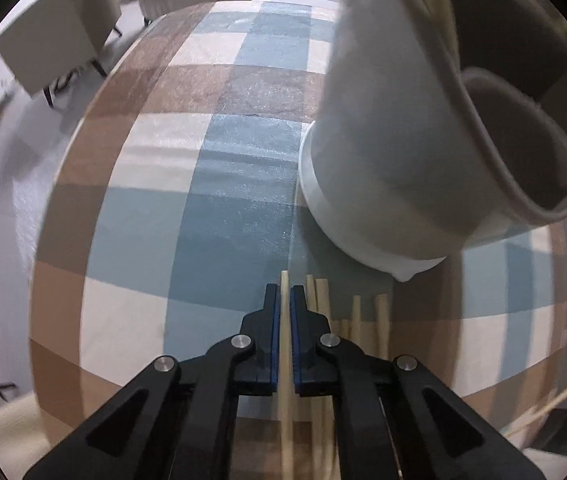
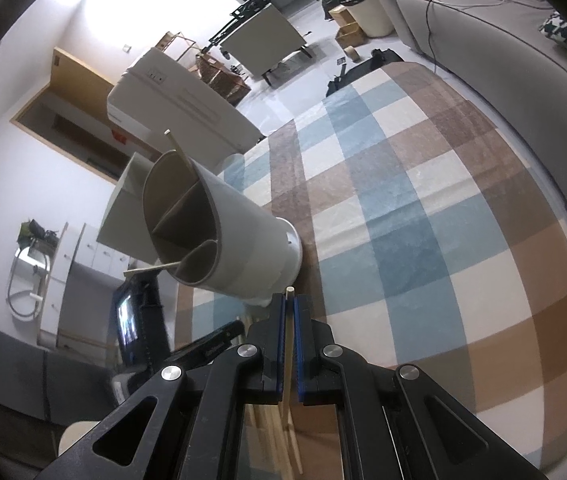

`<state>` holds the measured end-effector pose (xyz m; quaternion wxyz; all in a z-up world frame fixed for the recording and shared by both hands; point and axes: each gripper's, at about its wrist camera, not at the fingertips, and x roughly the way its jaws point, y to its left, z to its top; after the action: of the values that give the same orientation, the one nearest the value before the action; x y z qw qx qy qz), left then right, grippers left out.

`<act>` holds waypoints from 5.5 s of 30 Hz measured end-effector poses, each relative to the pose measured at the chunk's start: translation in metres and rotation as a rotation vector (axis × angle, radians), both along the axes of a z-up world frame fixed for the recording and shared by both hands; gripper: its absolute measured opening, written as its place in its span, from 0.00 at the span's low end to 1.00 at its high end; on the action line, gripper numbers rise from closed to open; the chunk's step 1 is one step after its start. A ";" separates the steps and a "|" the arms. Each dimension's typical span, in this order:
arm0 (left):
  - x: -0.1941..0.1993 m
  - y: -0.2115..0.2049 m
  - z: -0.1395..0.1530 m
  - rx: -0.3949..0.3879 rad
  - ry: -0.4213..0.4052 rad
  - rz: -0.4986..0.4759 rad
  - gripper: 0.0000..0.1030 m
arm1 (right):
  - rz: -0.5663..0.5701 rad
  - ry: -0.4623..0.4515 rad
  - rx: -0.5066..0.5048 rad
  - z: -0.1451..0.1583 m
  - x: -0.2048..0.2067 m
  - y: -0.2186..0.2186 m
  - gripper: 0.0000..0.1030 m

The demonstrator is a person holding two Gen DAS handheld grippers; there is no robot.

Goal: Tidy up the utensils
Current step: 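Lift both held chopsticks up toward the utensil holder, then lower both chopsticks into the utensil holder and open both tools, then withdraw both open tools up and away from the utensil holder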

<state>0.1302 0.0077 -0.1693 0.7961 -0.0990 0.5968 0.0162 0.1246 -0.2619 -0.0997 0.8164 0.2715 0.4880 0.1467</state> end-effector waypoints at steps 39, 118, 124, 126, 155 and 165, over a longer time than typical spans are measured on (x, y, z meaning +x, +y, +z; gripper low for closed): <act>-0.078 0.005 0.140 -0.110 -0.382 -0.207 0.00 | 0.128 -0.323 -0.312 0.078 -0.072 0.072 0.03; 0.041 0.031 0.229 -0.068 -0.473 -0.154 0.46 | 0.045 -0.361 -0.224 0.152 0.079 0.059 0.45; 0.017 0.026 0.242 -0.042 -0.503 -0.138 0.60 | 0.042 -0.397 -0.213 0.170 0.049 0.056 0.52; 0.011 0.024 0.245 -0.040 -0.514 -0.136 0.61 | 0.043 -0.411 -0.210 0.175 0.038 0.055 0.54; -0.068 0.018 0.202 -0.022 -0.573 -0.085 0.80 | 0.114 -0.486 -0.287 0.151 -0.072 0.065 0.86; -0.074 0.020 0.143 -0.048 -0.495 -0.061 0.80 | 0.159 -0.378 -0.365 0.093 -0.072 0.068 0.94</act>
<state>0.0561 0.0275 -0.0258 0.9155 -0.1007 0.3866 -0.0469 0.0524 -0.1935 -0.0066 0.9143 0.0486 0.3653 0.1682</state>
